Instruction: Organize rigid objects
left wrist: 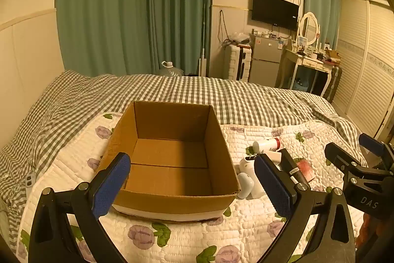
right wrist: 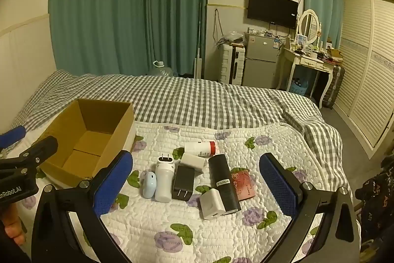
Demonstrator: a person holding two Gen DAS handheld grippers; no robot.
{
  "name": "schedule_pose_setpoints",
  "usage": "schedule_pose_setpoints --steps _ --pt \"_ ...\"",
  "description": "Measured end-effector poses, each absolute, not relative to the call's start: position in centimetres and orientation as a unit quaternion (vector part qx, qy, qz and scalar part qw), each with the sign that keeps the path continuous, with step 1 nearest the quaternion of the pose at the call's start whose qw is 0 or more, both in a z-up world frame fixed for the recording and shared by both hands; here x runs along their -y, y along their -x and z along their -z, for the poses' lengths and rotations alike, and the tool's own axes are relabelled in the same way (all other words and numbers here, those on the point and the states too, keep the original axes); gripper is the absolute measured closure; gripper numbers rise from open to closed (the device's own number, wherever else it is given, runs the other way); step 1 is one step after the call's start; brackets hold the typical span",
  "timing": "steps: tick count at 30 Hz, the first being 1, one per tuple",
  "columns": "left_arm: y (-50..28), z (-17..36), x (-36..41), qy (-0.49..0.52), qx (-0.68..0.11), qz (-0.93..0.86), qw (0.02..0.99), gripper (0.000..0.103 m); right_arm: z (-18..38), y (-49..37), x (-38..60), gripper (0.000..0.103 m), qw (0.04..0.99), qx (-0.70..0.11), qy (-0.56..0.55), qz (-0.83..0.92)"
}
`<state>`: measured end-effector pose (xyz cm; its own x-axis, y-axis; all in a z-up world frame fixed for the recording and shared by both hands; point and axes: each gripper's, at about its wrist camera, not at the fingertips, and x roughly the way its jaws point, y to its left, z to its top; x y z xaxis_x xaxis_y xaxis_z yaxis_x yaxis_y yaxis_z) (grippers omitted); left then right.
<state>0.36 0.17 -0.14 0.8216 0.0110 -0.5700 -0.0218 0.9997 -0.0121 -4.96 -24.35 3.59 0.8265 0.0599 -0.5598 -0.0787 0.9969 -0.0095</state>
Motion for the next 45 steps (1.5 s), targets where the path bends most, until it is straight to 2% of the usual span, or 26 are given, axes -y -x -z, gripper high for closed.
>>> schedule_pose_setpoints --steps 45 --pt "-0.42 0.21 -0.65 0.011 -0.297 -0.013 0.955 0.000 -3.16 4.87 23.63 0.000 0.949 -0.306 0.017 -0.072"
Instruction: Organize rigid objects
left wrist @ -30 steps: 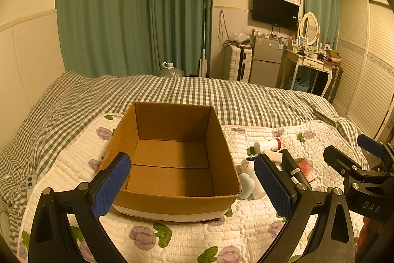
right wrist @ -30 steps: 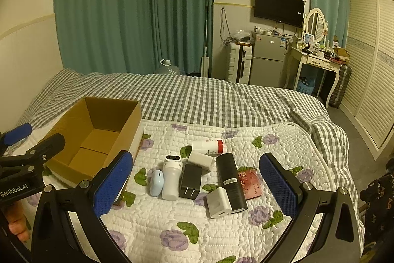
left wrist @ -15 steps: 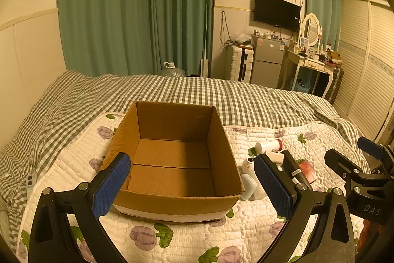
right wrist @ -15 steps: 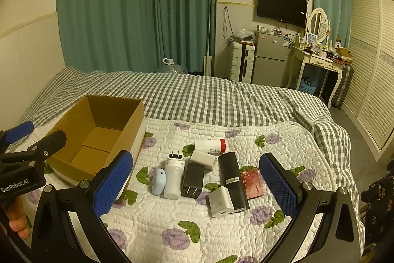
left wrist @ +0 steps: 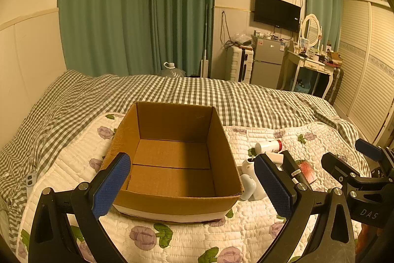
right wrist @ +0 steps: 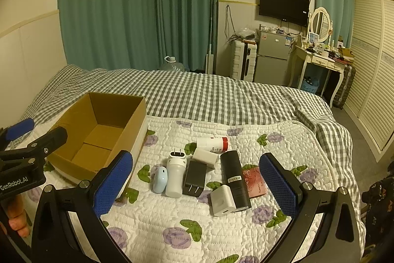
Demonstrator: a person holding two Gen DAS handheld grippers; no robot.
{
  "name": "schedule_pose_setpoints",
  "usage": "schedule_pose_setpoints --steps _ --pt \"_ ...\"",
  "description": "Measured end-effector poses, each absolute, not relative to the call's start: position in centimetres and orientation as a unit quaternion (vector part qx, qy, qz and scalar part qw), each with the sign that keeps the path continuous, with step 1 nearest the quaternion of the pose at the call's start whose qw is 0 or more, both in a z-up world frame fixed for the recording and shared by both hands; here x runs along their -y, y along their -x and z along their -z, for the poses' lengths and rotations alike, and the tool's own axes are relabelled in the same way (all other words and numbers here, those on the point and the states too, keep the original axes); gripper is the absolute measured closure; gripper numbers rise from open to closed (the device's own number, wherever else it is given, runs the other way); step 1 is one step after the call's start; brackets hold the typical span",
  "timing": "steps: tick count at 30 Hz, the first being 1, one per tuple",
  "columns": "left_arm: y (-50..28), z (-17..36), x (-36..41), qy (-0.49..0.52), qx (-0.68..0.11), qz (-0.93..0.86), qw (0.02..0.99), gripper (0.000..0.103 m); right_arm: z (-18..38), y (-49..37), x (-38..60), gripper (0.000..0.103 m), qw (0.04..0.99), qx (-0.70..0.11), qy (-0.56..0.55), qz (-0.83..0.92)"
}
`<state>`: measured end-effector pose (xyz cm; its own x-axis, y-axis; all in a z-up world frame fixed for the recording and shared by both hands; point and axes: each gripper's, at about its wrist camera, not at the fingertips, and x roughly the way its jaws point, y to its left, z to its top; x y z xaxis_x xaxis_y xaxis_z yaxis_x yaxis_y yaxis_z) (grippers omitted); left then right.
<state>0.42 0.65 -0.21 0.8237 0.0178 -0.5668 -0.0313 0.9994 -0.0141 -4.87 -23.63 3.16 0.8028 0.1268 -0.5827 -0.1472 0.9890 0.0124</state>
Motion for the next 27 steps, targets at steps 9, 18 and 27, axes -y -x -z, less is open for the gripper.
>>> schedule_pose_setpoints --steps 9,18,27 --pt "-0.4 0.2 -0.7 0.010 -0.295 -0.013 0.955 0.000 -3.2 4.9 23.6 0.000 0.949 -0.304 0.016 -0.076" --pt "0.1 -0.6 -0.1 0.013 -0.285 -0.005 0.959 0.000 -4.3 5.8 24.0 0.000 0.952 -0.296 0.016 -0.079" --pt "2.3 -2.0 2.1 -0.002 -0.281 0.012 0.960 0.001 -7.2 8.0 25.3 0.000 0.955 -0.281 0.058 -0.077"
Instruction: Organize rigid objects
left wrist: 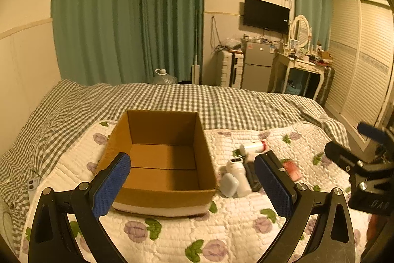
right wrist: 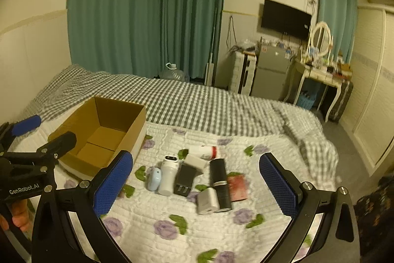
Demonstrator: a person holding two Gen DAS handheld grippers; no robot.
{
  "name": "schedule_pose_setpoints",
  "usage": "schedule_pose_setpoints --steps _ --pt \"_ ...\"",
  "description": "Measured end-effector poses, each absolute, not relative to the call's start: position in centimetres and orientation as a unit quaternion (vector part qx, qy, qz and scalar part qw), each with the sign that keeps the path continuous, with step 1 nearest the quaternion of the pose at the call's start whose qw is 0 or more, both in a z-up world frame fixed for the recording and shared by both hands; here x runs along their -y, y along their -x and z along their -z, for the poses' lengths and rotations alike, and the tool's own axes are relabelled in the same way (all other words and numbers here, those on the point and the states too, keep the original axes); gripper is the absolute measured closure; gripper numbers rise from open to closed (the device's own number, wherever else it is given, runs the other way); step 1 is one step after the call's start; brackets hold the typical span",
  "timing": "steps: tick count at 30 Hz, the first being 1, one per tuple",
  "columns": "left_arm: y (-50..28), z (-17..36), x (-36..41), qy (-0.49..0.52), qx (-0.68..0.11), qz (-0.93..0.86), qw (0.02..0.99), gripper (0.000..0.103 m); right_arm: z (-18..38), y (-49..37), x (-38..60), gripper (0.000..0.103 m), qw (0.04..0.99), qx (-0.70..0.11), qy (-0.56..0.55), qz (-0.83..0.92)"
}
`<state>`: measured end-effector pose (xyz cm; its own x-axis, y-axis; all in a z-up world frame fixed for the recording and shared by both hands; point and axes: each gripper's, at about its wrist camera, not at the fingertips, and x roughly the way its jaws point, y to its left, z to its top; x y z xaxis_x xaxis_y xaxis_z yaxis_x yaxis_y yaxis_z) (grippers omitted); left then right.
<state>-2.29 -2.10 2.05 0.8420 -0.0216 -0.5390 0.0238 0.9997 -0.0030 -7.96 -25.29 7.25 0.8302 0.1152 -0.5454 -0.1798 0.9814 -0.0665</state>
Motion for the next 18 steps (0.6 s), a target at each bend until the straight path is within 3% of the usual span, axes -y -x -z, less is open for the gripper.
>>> schedule_pose_setpoints --steps 7,14,18 --pt "2.2 -0.6 6.8 -0.006 -0.312 0.052 0.949 0.003 -6.0 7.4 29.4 0.000 0.942 -0.315 0.091 -0.066" --pt "-1.1 6.3 11.9 -0.003 -0.383 0.067 0.921 0.004 -0.2 3.8 33.5 0.000 0.916 -0.384 0.089 -0.075" --pt "-3.9 9.9 13.5 -0.007 -0.414 0.062 0.908 0.004 2.5 0.9 34.7 0.008 0.901 -0.416 0.079 -0.095"
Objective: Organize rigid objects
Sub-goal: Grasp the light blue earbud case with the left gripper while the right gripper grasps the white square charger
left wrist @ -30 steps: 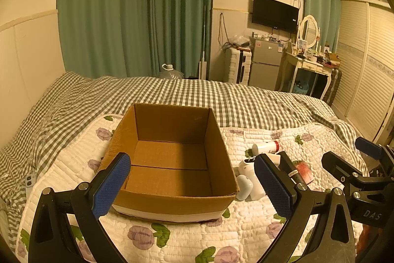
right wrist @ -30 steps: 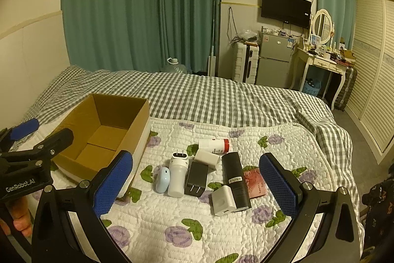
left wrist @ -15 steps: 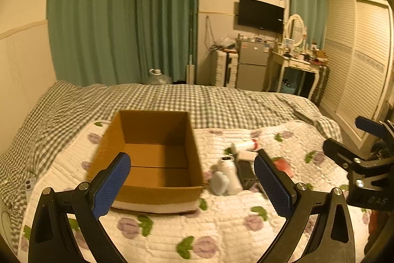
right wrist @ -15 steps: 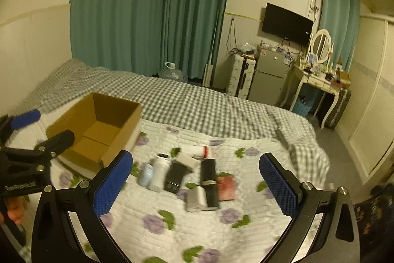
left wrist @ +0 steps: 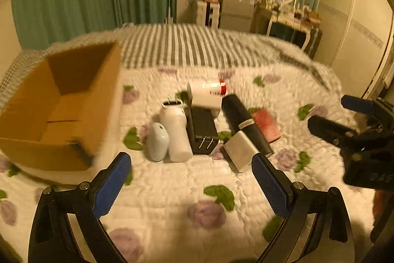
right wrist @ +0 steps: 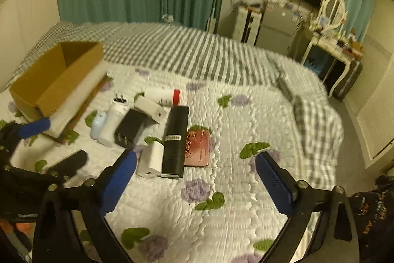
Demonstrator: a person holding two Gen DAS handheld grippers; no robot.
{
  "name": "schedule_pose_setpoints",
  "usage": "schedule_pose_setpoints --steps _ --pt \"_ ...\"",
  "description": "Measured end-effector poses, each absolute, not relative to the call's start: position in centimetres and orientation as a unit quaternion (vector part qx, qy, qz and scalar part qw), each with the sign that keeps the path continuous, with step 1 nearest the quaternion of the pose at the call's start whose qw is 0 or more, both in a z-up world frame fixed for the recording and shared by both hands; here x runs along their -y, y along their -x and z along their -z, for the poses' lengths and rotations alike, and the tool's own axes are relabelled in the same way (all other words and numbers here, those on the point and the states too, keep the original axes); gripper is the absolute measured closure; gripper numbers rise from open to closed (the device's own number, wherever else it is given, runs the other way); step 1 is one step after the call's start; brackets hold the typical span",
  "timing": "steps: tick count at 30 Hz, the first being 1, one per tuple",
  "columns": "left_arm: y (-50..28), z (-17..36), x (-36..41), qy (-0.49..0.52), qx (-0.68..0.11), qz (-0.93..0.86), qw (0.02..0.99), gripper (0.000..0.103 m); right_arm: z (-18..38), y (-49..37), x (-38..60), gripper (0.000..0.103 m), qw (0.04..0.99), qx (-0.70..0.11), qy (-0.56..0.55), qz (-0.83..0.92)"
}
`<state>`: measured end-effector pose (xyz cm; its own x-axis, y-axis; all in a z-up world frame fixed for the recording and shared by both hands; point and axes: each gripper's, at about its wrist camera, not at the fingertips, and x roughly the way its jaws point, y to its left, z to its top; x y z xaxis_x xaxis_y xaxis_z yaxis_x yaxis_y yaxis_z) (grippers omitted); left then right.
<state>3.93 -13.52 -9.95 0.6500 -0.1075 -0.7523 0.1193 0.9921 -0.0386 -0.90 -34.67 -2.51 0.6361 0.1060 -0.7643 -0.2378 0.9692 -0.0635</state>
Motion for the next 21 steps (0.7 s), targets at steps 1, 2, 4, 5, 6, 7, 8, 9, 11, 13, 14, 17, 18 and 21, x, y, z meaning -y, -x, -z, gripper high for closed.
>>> schedule_pose_setpoints --steps 1,2,4,5,6,7,8,9,11,13,14,17,18,21 --pt "-4.8 10.8 13.6 -0.009 -0.415 0.055 0.908 0.004 3.2 0.2 34.8 0.009 0.898 -0.422 0.078 -0.098" --pt "-5.4 11.3 13.7 -0.008 -0.418 0.053 0.907 0.005 3.9 -0.5 34.9 0.009 0.895 -0.427 0.080 -0.100" --pt "-6.5 12.1 13.7 -0.002 -0.423 0.049 0.905 0.006 4.7 -1.4 34.8 0.009 0.892 -0.432 0.082 -0.106" --pt "-7.0 12.6 13.7 -0.002 -0.424 0.049 0.904 0.006 5.3 -1.8 34.8 0.009 0.890 -0.435 0.080 -0.110" --pt "-7.4 13.1 13.9 -0.008 -0.425 0.051 0.904 0.007 6.0 -2.1 34.8 0.009 0.889 -0.438 0.074 -0.114" --pt "-7.7 13.6 14.0 -0.016 -0.427 0.050 0.903 0.008 6.5 -2.4 34.9 0.009 0.886 -0.443 0.067 -0.118" --pt "-7.8 13.9 13.7 -0.020 -0.430 0.048 0.902 0.009 7.0 -2.6 35.0 0.009 0.884 -0.448 0.062 -0.122" --pt "-8.0 14.3 13.6 -0.022 -0.433 0.048 0.900 0.015 7.4 -2.8 34.9 0.009 0.881 -0.452 0.059 -0.125" --pt "-8.5 15.0 13.1 -0.024 -0.441 0.043 0.896 0.034 8.1 -2.9 35.0 0.009 0.875 -0.463 0.055 -0.131" --pt "-8.8 15.3 12.4 -0.025 -0.443 0.044 0.895 0.039 8.4 -2.9 34.9 0.009 0.873 -0.465 0.054 -0.135" --pt "-8.9 15.2 12.0 -0.018 -0.444 0.051 0.894 0.039 8.4 -2.9 34.9 0.009 0.873 -0.465 0.054 -0.137" --pt "-9.0 14.9 11.5 -0.008 -0.443 0.053 0.895 0.041 8.3 -2.9 34.8 0.009 0.874 -0.463 0.054 -0.139" --pt "-9.0 14.8 11.4 -0.006 -0.441 0.051 0.896 0.047 8.2 -2.9 34.7 0.009 0.874 -0.462 0.055 -0.139" --pt "-8.8 14.6 11.0 -0.016 -0.439 0.044 0.897 0.068 8.2 -2.7 34.5 0.009 0.874 -0.462 0.061 -0.138"
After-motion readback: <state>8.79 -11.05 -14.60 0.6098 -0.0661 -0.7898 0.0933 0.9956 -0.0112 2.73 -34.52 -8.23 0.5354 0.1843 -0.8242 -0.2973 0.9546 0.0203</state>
